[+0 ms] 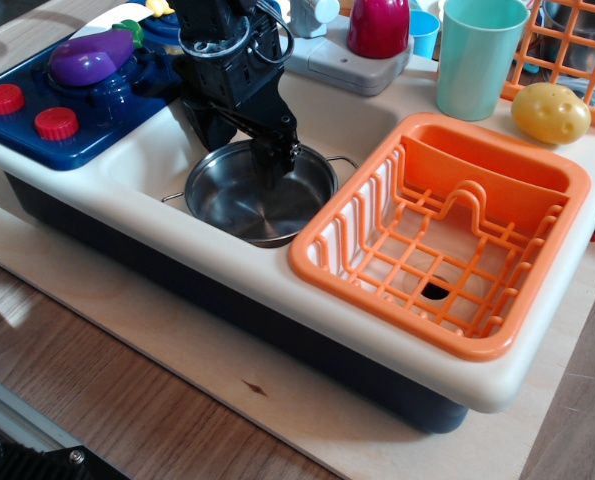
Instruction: Put pan from sink into drying rack
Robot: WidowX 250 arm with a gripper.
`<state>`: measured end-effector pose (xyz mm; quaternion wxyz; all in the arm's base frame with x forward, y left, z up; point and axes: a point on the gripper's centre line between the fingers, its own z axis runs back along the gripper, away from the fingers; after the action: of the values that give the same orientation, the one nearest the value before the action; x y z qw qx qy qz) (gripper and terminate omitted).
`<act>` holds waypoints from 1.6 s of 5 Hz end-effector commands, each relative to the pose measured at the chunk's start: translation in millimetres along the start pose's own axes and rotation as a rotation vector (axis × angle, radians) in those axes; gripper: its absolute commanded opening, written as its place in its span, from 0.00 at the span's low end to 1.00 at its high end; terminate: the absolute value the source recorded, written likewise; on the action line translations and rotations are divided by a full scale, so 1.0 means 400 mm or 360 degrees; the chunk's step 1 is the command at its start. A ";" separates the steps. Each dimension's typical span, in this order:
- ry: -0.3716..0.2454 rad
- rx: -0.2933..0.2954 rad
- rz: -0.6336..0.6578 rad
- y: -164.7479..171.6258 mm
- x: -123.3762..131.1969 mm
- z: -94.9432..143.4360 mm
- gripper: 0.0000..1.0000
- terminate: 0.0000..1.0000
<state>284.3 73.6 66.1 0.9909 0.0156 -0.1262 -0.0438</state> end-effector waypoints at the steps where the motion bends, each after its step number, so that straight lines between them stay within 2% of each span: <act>1: 0.0009 -0.0034 0.0064 0.003 -0.007 -0.009 0.00 0.00; 3: 0.0025 -0.0045 0.0124 -0.030 -0.014 0.000 0.00 0.00; 4: 0.0059 -0.0027 0.0123 -0.037 -0.006 0.031 0.00 0.00; 5: 0.0098 0.0037 0.0151 -0.027 0.011 0.088 0.00 0.00; 7: 0.0090 0.0157 0.0221 -0.018 0.043 0.190 0.00 0.00; 8: 0.0119 0.0144 0.0257 -0.025 0.060 0.234 0.00 0.00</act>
<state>278.0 54.1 154.3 0.9963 0.0493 -0.0498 0.0488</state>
